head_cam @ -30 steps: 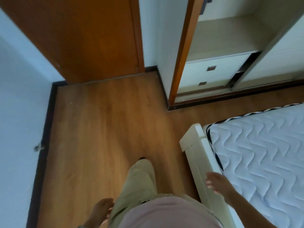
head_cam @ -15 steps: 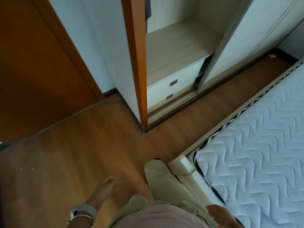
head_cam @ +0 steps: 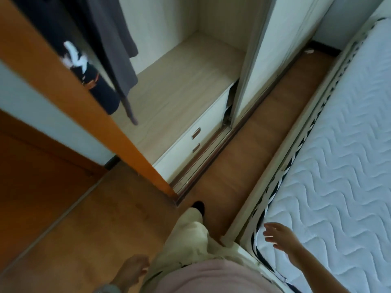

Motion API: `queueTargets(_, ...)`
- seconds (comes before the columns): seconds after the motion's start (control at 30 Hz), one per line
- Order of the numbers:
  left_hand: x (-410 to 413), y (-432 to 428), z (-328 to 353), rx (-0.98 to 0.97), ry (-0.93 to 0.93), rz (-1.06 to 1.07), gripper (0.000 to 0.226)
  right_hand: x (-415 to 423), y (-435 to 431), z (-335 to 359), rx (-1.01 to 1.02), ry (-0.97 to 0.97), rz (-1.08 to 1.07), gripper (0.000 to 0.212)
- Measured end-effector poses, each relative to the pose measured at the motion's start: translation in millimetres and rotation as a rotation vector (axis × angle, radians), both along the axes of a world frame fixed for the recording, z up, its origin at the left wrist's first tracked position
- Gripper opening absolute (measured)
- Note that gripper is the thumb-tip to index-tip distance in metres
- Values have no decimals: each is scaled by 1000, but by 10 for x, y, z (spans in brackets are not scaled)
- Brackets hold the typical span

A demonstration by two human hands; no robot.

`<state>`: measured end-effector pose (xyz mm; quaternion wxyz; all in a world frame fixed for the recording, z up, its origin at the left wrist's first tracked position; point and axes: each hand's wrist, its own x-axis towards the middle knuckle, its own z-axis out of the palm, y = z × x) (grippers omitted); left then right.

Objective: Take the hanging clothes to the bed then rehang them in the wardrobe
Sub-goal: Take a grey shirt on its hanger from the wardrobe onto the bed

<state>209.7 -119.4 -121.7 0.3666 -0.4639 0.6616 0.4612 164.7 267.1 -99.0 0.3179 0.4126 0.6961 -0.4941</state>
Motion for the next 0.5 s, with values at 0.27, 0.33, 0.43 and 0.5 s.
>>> queueTargets(0.27, -1632, 385, 129, 61, 227, -367, 12, -157, 23, -137, 16, -172, -199, 18)
queueTargets(0.33, -1872, 537, 127, 98, 261, -452, 11, -235, 31, -154, 26, -206, -109, 18)
queueTargets(0.43, -2186, 696, 66, 95, 262, -437, 12, -482, 117, -155, 45, -154, -76, 20)
queueTargets(0.5, -2285, 742, 20, 85, 215, -382, 11, -659, 262, -262, 83, -162, -62, 19)
